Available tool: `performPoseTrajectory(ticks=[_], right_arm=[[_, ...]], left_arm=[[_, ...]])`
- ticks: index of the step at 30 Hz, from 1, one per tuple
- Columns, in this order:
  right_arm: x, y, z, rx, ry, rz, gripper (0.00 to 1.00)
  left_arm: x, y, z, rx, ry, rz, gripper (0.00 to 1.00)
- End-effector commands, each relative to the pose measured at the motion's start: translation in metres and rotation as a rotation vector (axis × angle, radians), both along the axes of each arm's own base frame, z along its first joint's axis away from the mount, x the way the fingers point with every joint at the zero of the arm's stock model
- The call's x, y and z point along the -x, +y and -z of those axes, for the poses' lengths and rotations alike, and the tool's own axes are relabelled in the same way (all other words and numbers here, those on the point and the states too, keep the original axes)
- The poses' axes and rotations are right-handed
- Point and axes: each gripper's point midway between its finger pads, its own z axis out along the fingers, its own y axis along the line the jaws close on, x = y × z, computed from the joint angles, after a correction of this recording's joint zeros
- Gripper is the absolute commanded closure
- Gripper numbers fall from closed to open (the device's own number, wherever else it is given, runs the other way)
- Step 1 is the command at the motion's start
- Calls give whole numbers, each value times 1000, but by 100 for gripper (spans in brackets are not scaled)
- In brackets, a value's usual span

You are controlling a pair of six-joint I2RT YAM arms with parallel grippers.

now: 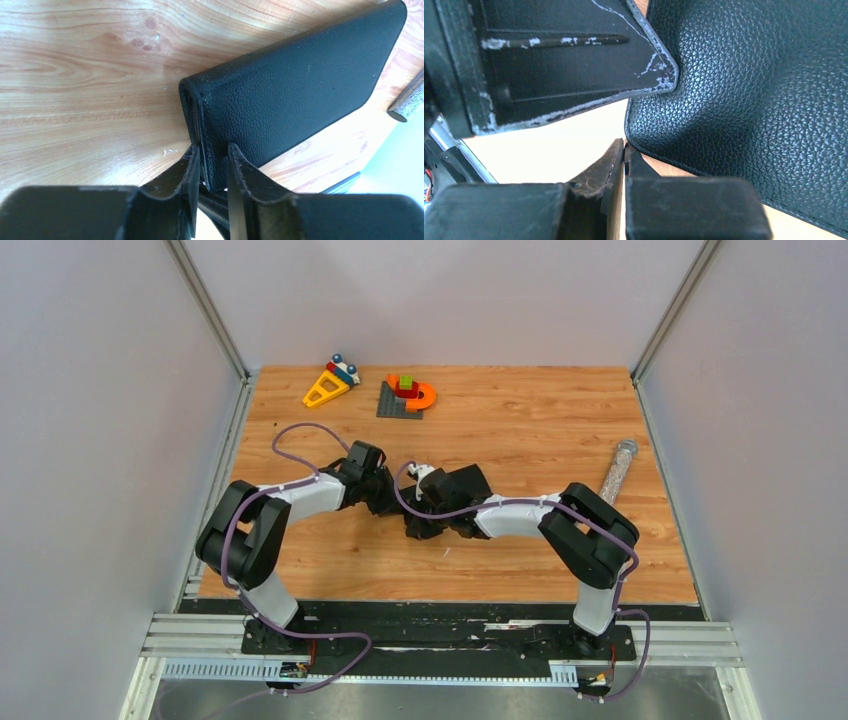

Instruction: Sort the hair-cutting tools

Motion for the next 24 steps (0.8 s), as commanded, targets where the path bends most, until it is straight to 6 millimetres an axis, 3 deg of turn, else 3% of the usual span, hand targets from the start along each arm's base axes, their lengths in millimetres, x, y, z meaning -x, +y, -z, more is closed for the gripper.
performPoseTrajectory(ticks=[1, 7, 13, 17, 24], right_arm=[[4, 6, -6, -13, 1, -18, 100], [15, -17, -5, 30, 8, -1, 100], [42, -62, 12, 120, 36, 25, 100], [47, -86, 21, 174, 12, 47, 100], [34, -88, 27, 212, -4, 65, 100]], left_arm=[[-1, -9, 2, 35, 2, -1, 78], [-6, 5, 6, -41, -6, -17, 100], [-12, 26, 13, -81, 4, -47, 100], [-16, 36, 15, -125, -1, -32, 100], [-27, 39, 12, -205, -44, 75, 100]])
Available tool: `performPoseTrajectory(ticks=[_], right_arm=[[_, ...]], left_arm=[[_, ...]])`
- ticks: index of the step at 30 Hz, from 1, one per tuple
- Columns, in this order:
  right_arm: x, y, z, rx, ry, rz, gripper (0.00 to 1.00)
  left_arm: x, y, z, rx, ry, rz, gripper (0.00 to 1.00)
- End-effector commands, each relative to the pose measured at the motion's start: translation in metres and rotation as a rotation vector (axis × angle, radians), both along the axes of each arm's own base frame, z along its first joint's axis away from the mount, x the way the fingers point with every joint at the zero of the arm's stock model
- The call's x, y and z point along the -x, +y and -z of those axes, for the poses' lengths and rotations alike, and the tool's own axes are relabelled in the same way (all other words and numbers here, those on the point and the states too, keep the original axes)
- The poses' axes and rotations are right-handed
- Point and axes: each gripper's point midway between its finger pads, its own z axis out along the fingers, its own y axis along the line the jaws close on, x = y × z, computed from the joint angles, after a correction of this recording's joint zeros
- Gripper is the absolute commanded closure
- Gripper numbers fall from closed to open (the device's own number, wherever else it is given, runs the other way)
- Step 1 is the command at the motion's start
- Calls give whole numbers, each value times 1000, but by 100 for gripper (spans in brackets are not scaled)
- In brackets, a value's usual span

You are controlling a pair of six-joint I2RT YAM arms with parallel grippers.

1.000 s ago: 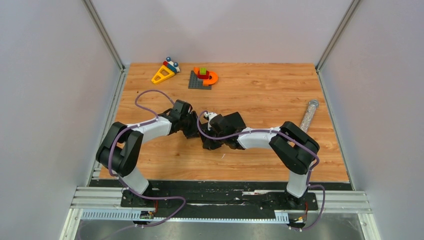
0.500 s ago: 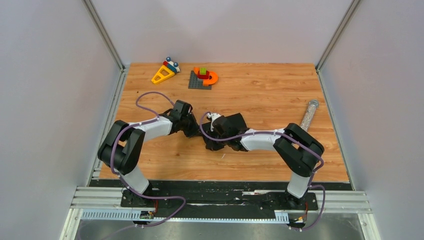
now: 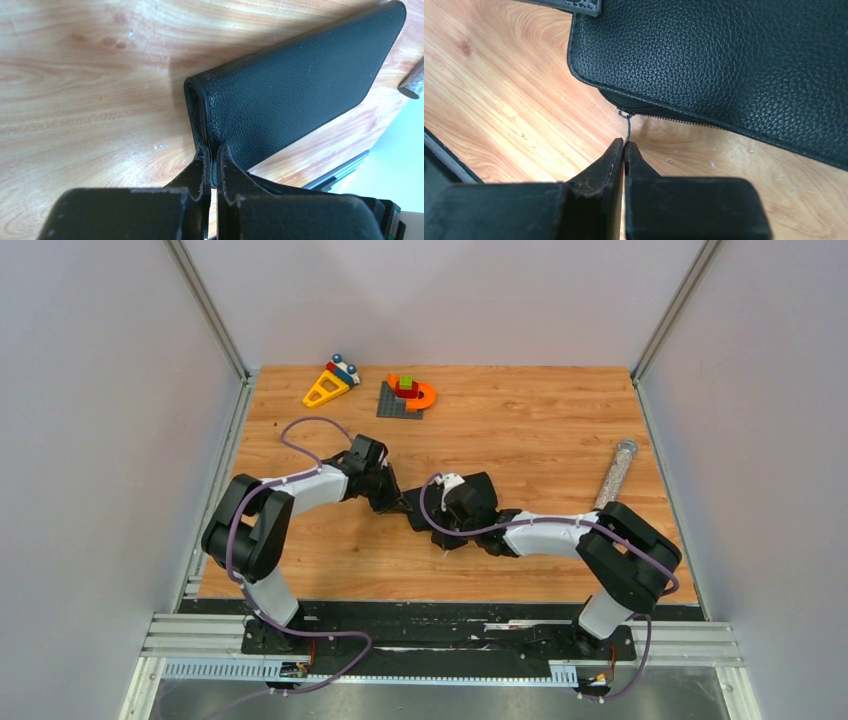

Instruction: Sort the hair-cutting tools

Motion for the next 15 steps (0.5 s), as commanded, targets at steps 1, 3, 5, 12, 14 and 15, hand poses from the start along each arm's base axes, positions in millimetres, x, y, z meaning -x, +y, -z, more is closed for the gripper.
performPoseTrajectory(ticks=[1, 3, 5, 12, 14, 15], right_arm=[[12, -28, 29, 159, 65, 0, 100], [3, -33, 31, 192, 42, 20, 100], [-3, -39, 32, 218, 23, 37, 100], [-11, -44, 24, 212, 3, 38, 100], [-13, -33, 17, 174, 12, 23, 100], [-15, -28, 13, 157, 11, 23, 100]], left_arm=[[-34, 39, 11, -224, -103, 24, 100], [-42, 42, 7, -263, -129, 70, 100], [-50, 45, 4, -294, -145, 97, 100], [-71, 52, -8, -343, -188, 134, 98], [-74, 51, -13, -332, -200, 127, 90], [-75, 50, -14, -326, -201, 118, 81]])
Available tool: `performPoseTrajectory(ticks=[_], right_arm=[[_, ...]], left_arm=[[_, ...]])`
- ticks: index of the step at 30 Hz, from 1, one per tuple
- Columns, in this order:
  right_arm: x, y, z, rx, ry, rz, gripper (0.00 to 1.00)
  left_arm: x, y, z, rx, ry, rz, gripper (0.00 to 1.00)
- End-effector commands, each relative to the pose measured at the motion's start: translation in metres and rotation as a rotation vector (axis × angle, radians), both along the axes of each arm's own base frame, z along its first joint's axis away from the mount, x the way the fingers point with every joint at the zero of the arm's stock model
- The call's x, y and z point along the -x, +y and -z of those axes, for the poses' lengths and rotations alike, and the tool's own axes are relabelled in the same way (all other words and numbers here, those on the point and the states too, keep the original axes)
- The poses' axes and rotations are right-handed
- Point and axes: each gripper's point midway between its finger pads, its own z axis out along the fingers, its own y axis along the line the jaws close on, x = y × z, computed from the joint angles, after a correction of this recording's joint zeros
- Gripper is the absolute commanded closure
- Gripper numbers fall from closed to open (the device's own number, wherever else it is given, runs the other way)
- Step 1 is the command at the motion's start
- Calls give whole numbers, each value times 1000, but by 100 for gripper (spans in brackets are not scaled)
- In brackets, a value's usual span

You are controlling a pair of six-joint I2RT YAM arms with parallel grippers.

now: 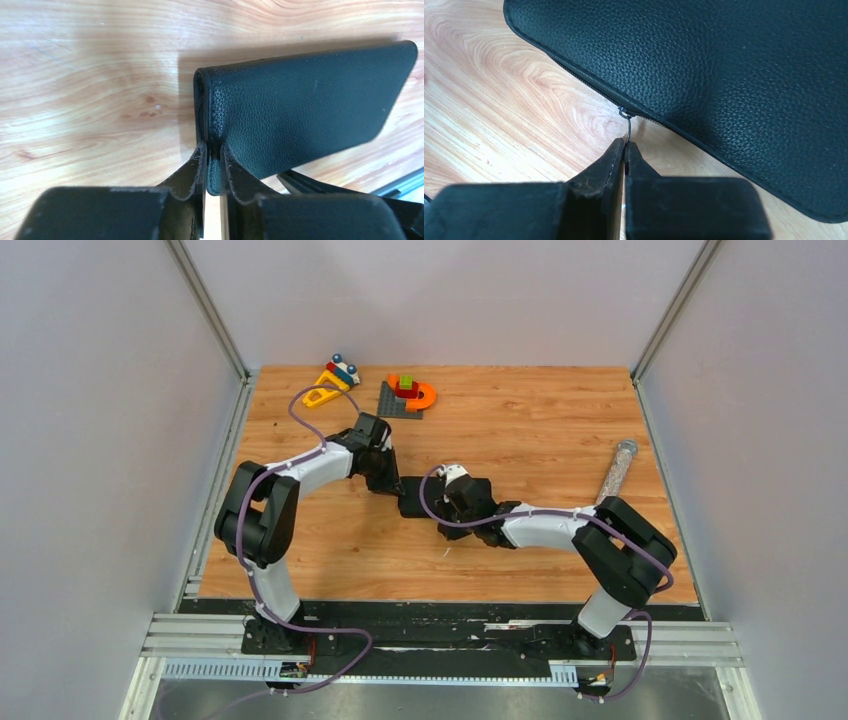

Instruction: Sort the hair-cutting tools

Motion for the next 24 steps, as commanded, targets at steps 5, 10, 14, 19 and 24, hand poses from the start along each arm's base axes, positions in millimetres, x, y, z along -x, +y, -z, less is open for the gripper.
performPoseTrajectory(ticks=[5, 10, 14, 19, 24], right_arm=[[8, 28, -8, -41, 120, -73, 100], [-3, 57, -17, -93, 133, -85, 100], [-8, 67, -16, -95, 132, -90, 100], [-10, 72, -9, -87, 142, -97, 100], [-11, 73, -6, -85, 146, -99, 100]], left_arm=[[-29, 36, -20, -85, -127, -138, 35], [-6, 46, -19, -59, -91, -255, 17], [10, 34, -20, 55, -53, -290, 18], [17, 12, -20, 163, -29, -291, 22], [14, -3, -14, 176, -14, -279, 25]])
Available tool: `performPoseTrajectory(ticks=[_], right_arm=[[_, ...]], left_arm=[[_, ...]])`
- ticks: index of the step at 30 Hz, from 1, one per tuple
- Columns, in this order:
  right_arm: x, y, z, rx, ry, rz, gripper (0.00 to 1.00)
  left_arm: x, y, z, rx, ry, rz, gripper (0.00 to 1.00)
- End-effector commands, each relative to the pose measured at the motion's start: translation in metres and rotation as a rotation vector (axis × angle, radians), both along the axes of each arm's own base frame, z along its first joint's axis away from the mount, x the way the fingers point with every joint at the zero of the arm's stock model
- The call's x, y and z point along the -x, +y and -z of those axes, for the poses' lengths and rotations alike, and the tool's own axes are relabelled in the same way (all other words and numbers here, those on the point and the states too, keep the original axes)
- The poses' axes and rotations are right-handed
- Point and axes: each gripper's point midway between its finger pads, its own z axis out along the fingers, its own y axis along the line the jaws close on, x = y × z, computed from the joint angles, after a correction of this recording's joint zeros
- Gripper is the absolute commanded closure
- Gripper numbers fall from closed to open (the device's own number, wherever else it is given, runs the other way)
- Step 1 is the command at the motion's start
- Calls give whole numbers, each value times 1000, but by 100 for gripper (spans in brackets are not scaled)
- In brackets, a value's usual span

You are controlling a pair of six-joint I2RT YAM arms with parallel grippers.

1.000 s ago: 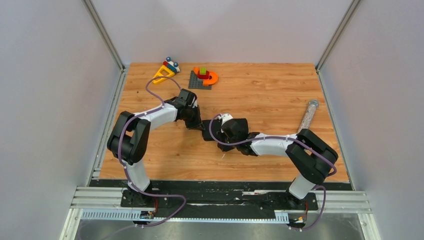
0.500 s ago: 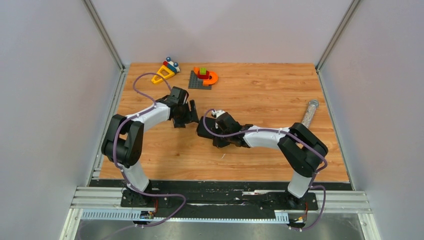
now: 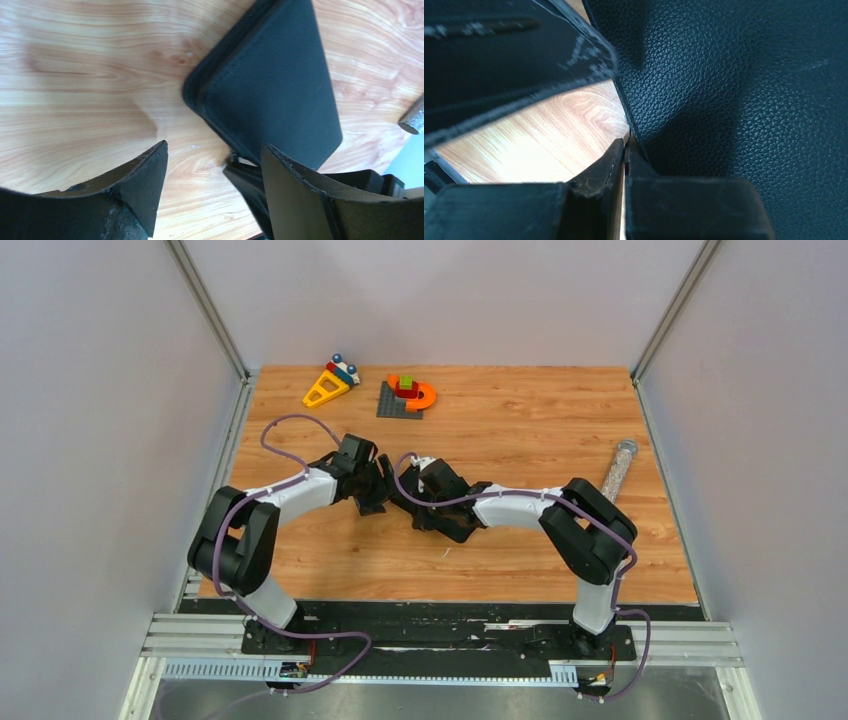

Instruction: Sort the hair-cutting tools

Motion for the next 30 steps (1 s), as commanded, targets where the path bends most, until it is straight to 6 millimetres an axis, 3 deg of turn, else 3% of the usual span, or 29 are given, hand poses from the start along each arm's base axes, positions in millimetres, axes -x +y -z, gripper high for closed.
performPoseTrajectory(ticks=[1, 9, 16, 23, 28, 30], right_arm=[[-2, 14, -4, -32, 5, -10, 100], [4, 3, -2, -11, 7, 6, 100], [23, -35, 3, 52, 6, 58, 100], [48, -91, 11, 147, -8, 129, 100], [58, -107, 8, 154, -22, 131, 100], [59, -107, 8, 153, -22, 128, 100]], left_arm=[[-18, -24, -12, 87, -47, -14, 27], [-20, -27, 9, 70, -5, -46, 52], [-28, -9, 18, 0, 1, -75, 80], [-39, 9, 21, -49, -9, -92, 83], [-52, 18, 20, -88, -22, -81, 84], [-68, 16, 13, -96, -48, -55, 84]])
